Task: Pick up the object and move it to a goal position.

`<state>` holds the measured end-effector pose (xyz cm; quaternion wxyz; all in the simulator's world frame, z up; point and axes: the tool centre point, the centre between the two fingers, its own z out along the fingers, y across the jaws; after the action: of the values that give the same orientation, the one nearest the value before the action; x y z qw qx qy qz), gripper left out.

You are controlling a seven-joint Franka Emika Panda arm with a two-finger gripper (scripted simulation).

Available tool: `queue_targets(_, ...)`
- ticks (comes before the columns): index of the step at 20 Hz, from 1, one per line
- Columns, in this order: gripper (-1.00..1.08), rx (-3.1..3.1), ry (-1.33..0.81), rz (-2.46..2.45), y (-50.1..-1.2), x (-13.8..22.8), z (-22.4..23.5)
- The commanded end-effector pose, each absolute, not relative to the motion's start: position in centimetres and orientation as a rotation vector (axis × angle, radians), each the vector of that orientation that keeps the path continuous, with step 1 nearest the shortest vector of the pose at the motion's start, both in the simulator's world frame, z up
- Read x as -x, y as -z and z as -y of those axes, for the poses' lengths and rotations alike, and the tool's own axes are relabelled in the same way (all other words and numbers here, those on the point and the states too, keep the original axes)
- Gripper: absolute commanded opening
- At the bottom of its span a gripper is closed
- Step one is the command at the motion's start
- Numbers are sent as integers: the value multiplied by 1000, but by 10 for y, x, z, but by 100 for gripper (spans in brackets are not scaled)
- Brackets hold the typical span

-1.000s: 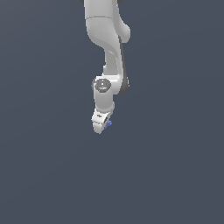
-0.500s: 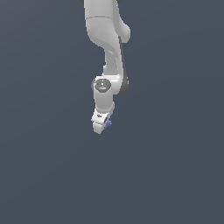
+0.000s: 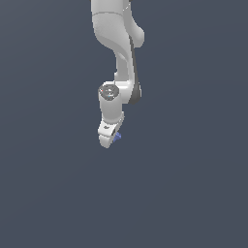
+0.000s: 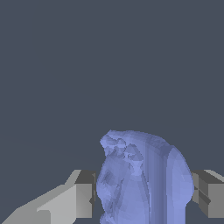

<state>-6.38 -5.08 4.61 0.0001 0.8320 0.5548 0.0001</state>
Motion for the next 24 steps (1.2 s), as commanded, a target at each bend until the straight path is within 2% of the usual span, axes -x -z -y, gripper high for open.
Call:
queue_targets(1,-100,-2614,-1,-1742,-57,59,59)
queue_targets(24,-100,-2615,-4,-1745,-224,-24,181)
